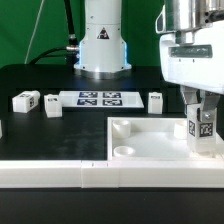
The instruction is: Assemble one leg
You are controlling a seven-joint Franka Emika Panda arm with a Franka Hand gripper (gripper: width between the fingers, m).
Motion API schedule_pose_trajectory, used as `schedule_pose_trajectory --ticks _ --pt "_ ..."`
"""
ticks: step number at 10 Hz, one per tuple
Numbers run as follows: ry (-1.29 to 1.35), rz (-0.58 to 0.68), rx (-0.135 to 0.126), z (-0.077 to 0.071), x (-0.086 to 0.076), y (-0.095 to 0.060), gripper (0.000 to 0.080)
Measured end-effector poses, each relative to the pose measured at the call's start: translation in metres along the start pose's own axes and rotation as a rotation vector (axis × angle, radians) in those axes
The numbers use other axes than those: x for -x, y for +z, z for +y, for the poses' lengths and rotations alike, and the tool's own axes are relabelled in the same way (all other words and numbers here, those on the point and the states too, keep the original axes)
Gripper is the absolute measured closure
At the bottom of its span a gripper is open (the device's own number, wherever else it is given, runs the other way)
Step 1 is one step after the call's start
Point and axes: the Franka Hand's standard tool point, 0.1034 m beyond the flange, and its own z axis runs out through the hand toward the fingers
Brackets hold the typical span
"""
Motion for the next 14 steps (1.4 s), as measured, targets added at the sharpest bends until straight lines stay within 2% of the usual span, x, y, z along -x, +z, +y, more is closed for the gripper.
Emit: schedule_pose_trajectory --ticks 1,2,3,5,10,11,13,14 --pt "0.09 -0.009 0.001 0.001 0.002 0.0 0.0504" --pt "0.029 -0.009 0.001 0.001 0.002 0.0 0.0429" --pt "-0.012 -0.01 0.001 0.001 0.003 0.001 0.0429" --pt "-0.185 -0.011 -0.002 0.0 0.004 0.0 0.018" --pt "-0.888 0.003 0.012 -0.005 0.015 -0.002 0.015" --pt "-1.013 0.009 0.022 -0.004 0.016 -0.001 0.015" --pt "-1.25 -0.001 0.064 0.0 0.013 0.0 0.015" --pt "-1.35 -0.001 0.067 0.0 0.01 -0.001 0.015"
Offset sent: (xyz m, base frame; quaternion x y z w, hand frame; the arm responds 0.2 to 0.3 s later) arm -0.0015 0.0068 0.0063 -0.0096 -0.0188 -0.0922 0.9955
